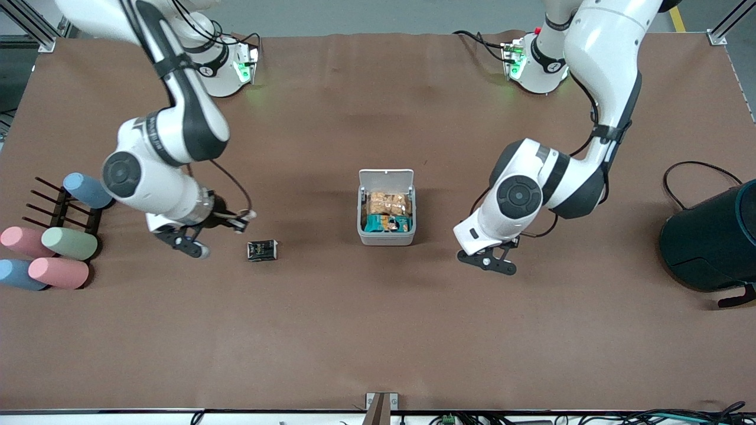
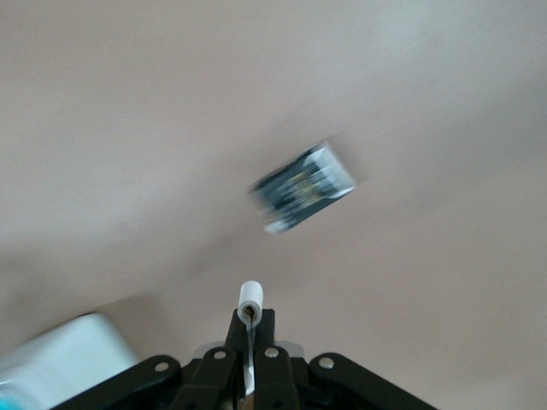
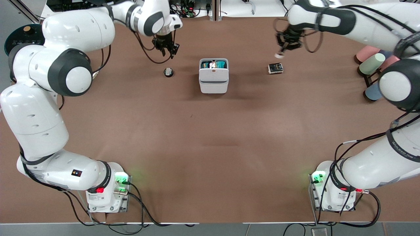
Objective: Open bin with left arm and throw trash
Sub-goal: 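Drop the white wrapper into the bin with the right gripper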
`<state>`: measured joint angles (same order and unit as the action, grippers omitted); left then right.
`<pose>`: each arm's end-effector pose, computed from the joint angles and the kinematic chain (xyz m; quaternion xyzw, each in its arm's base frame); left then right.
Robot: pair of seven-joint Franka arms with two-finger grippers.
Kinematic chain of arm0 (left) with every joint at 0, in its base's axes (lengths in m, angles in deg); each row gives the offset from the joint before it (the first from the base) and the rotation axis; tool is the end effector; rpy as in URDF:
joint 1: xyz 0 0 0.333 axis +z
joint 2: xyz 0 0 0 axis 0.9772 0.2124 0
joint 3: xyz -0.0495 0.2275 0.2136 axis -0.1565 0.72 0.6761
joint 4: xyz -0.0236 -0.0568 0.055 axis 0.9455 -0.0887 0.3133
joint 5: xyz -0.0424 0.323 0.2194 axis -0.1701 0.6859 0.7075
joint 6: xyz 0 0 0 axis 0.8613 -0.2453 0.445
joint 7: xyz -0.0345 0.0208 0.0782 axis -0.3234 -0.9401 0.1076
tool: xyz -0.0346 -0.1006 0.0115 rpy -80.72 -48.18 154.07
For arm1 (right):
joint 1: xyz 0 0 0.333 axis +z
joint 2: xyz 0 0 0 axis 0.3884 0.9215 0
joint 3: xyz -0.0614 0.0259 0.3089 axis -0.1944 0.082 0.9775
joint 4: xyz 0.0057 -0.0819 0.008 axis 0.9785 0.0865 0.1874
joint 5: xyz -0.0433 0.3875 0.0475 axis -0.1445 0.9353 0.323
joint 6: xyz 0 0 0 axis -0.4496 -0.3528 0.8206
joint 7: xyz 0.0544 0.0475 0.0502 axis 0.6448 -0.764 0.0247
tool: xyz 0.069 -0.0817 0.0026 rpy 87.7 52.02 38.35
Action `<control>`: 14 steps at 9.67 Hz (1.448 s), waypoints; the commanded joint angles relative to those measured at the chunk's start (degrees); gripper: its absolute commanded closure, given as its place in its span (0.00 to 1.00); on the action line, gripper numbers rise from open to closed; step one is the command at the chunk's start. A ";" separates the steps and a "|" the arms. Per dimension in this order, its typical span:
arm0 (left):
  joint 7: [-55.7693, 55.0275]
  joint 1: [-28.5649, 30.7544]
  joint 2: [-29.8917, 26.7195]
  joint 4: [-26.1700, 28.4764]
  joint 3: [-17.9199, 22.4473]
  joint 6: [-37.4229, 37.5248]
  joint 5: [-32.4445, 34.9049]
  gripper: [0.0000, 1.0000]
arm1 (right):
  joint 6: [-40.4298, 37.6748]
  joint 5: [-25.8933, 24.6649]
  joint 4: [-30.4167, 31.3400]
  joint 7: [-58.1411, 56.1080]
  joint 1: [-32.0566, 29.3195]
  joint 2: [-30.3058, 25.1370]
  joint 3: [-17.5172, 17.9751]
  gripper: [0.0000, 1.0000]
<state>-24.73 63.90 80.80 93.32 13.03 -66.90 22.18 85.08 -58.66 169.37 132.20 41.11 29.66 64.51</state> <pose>0.6148 -0.2763 0.2665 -0.9845 0.1741 0.0186 0.0138 0.5911 0.2259 0.3725 -0.9562 0.2750 0.0524 0.0855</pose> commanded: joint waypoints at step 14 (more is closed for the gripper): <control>0.83 2.32 -2.12 12.73 -1.65 -18.62 -0.15 0.98 | -2.26 1.89 -18.80 32.54 20.60 17.94 -0.56 0.58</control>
<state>-23.36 66.62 81.38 107.01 12.12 -87.93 22.39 84.19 -57.75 150.35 164.29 61.77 48.02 64.36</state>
